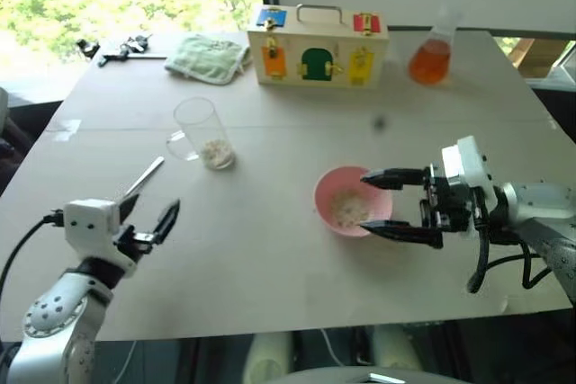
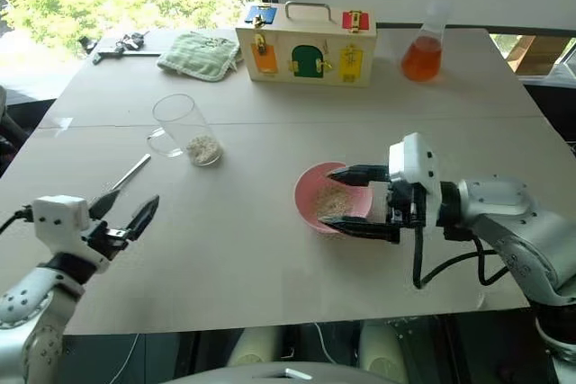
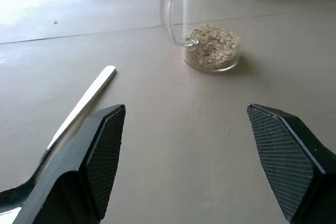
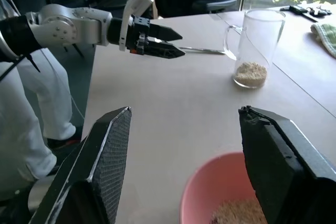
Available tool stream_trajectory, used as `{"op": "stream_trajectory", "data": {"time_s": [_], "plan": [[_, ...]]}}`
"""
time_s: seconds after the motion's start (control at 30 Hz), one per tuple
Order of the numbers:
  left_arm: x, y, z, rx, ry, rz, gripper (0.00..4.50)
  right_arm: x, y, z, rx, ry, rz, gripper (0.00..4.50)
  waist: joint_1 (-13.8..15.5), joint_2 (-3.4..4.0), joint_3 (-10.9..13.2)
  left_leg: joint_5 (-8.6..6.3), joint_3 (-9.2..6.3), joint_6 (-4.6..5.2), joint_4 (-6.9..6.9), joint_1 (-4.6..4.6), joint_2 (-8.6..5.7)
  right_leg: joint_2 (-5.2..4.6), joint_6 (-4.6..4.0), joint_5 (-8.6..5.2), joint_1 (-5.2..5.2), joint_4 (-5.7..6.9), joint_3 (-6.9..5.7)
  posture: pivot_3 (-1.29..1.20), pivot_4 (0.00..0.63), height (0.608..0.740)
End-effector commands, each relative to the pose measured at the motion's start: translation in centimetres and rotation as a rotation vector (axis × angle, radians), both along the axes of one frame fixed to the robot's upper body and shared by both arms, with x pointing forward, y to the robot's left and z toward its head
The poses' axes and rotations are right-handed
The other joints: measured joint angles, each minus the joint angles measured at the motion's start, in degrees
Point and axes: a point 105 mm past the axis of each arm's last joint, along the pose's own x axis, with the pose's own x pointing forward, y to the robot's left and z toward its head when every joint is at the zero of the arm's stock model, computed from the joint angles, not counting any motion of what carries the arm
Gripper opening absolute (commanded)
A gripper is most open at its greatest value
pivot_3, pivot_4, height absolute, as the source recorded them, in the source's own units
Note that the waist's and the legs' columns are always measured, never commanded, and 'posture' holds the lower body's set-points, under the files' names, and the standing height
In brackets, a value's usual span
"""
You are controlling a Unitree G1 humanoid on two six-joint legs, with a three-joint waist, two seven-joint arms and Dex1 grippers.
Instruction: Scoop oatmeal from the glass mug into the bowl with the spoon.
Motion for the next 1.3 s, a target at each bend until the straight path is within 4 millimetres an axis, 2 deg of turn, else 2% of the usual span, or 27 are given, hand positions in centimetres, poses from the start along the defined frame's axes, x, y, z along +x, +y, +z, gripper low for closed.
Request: {"op": "stream_trajectory", "data": {"time_s": [0.03,0.17,0.37,0.5,0.67,0.97,1.0,1.03,1.13,1.17,1.2,1.23,1.27,1.3], "plan": [[-0.4,2.3,1.5,0.062,-0.004,0.071,3.86,-0.6,1.0,1.0,0.002,0.019,0.022,3.30,-0.03,-0.05,0.03,0.00,0.02,0.00,0.00,0.00,0.00,0.00,0.00,0.00,0.00,0.00,0.01,0.00,0.150,0.740],[-0.5,4.1,2.1,0.088,0.009,0.117,3.86,-0.4,0.9,0.7,-0.020,0.055,0.013,3.30,0.01,-0.06,0.04,0.01,0.01,-0.01,-0.01,0.00,-0.02,0.02,0.00,0.00,-0.01,0.00,-0.03,0.00,0.150,0.740],[-0.5,7.9,1.0,0.102,0.124,0.196,3.86,-0.1,1.2,0.2,-0.007,0.076,0.009,3.30,-0.10,-0.07,0.04,0.01,0.04,-0.01,-0.01,0.02,-0.04,0.05,0.00,0.00,-0.02,0.02,-0.02,0.00,0.150,0.740],[0.8,8.0,-1.2,0.124,0.243,0.104,3.86,0.3,1.6,0.3,0.007,0.066,0.009,3.30,-0.06,-0.07,0.04,0.01,0.06,-0.02,-0.01,0.02,-0.05,0.05,0.00,0.00,-0.05,0.09,-0.02,0.00,0.150,0.740],[2.7,9.3,-2.1,0.159,0.343,0.059,3.86,0.7,2.0,0.5,0.014,0.047,0.010,3.30,0.02,-0.16,0.06,0.02,0.08,-0.03,-0.01,-0.01,-0.06,0.06,0.00,0.00,-0.10,0.12,-0.04,0.00,0.150,0.740],[3.8,10.9,-4.5,0.219,0.533,-0.028,3.86,0.9,2.2,0.5,0.031,0.034,-0.003,3.30,0.02,0.02,0.06,0.12,0.24,-0.20,-0.03,0.06,-0.09,0.04,0.00,-0.01,-0.29,0.67,0.04,0.00,0.150,0.740],[3.7,11.1,-4.6,0.232,0.549,-0.034,3.33,0.9,2.2,0.5,0.032,0.033,-0.004,3.30,-0.03,0.06,0.04,0.13,0.25,-0.21,-0.02,0.10,-0.09,0.03,0.00,-0.01,-0.29,0.74,0.05,0.00,0.150,0.740],[3.7,11.1,-4.8,0.236,0.561,-0.042,3.06,1.0,2.2,0.5,0.033,0.031,-0.006,3.30,-0.11,0.11,0.03,0.13,0.25,-0.22,-0.02,0.14,-0.09,0.03,0.00,-0.01,-0.29,0.78,0.07,0.00,0.150,0.740],[3.6,11.1,-4.9,0.234,0.569,-0.064,1.76,1.0,2.2,0.5,0.038,0.025,-0.015,3.30,-0.32,0.29,-0.01,0.15,0.27,-0.24,-0.02,0.26,-0.07,0.04,-0.01,-0.01,-0.29,0.92,0.16,0.00,0.150,0.740],[3.5,11.0,-5.1,0.228,0.573,-0.073,1.50,1.0,2.3,0.5,0.038,0.024,-0.016,3.30,-0.46,0.36,-0.04,0.16,0.27,-0.25,-0.02,0.27,-0.05,0.06,-0.01,-0.01,-0.29,0.94,0.17,0.00,0.150,0.740],[3.3,11.0,-5.3,0.220,0.579,-0.080,0.72,1.0,2.3,0.5,0.039,0.023,-0.016,3.30,-0.59,0.42,-0.06,0.17,0.26,-0.27,-0.02,0.28,-0.03,0.08,-0.01,-0.01,-0.31,0.96,0.17,0.00,0.150,0.740],[3.0,10.9,-5.5,0.209,0.585,-0.085,0.34,1.0,2.4,0.5,0.039,0.021,-0.016,3.30,-0.66,0.44,-0.07,0.17,0.26,-0.28,-0.02,0.28,-0.02,0.09,-0.02,-0.01,-0.32,0.97,0.18,0.00,0.150,0.740],[2.7,10.8,-5.7,0.197,0.590,-0.089,0.15,1.0,2.4,0.6,0.040,0.019,-0.016,3.30,-0.91,0.48,-0.09,0.18,0.25,-0.28,-0.02,0.28,-0.02,0.09,-0.02,-0.01,-0.33,0.98,0.19,0.00,0.150,0.740],[2.4,10.8,-5.9,0.185,0.593,-0.091,0.15,1.0,2.4,0.6,0.040,0.017,-0.016,3.30,-1.27,0.51,-0.10,0.18,0.26,-0.28,-0.02,0.28,-0.02,0.09,-0.02,-0.01,-0.33,0.98,0.20,0.00,0.150,0.740]]}}
